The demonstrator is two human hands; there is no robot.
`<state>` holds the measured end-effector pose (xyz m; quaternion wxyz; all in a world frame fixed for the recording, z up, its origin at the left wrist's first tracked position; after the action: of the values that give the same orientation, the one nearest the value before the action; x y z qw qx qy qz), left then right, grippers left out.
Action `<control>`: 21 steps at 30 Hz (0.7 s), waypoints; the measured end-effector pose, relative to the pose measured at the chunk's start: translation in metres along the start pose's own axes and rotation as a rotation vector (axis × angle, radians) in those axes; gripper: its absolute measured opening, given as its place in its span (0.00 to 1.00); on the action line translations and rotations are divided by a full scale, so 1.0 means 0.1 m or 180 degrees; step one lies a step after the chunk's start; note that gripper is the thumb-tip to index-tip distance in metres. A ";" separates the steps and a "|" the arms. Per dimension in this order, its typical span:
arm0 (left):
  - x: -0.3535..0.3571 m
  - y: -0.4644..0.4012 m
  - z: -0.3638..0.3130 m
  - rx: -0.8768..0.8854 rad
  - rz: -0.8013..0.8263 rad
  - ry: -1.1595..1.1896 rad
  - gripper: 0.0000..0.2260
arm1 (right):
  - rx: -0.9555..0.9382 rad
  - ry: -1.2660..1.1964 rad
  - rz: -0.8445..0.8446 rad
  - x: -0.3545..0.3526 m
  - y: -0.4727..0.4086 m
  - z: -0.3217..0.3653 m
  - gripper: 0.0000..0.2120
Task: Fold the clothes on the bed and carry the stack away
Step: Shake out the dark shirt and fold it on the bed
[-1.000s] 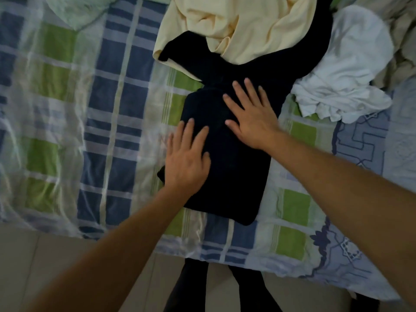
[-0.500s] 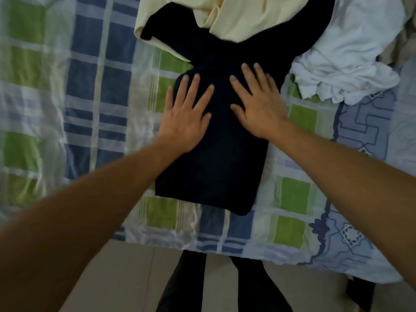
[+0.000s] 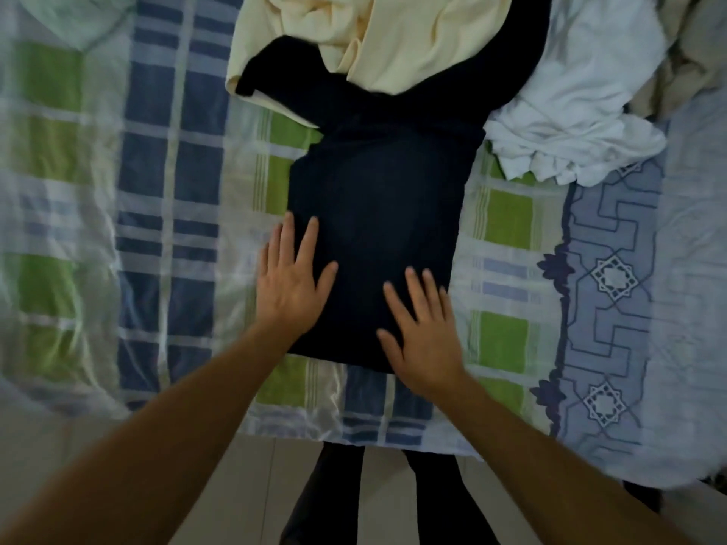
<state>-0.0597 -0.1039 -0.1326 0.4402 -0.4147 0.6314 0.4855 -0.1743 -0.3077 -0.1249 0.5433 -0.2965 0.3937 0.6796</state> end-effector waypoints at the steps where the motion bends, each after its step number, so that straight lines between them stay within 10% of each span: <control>1: 0.02 0.12 0.02 -0.0048 0.0028 0.0001 0.32 | 0.0026 -0.0015 0.0021 0.03 0.11 0.00 0.31; 10: -0.08 0.04 0.46 -0.1550 0.0529 0.2303 0.26 | 0.2235 -0.3070 -0.1231 -0.50 -0.20 -0.63 0.34; 16: 0.10 0.27 0.53 -0.1490 0.1699 0.2875 0.21 | 0.2273 -0.3426 -0.0983 -0.81 -1.25 -0.80 0.31; 21: 0.30 0.40 0.40 -0.1484 0.1680 0.3546 0.29 | 0.2485 -0.3823 -0.0528 -0.85 -1.81 -0.73 0.40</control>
<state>-0.0999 -0.0607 -0.1566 -0.1876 -0.5197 0.7235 0.4139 0.0202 -0.3949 -0.1304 0.7822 0.3152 0.2173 0.4916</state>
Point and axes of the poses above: each hand's wrist, its own y-axis away from the middle knuckle, its own x-axis out of the palm, z = x × y, the point moved 5 cm from there along -y, towards the middle knuckle, and after that the axes turned 13 degrees about -y, right-handed, at the moved point
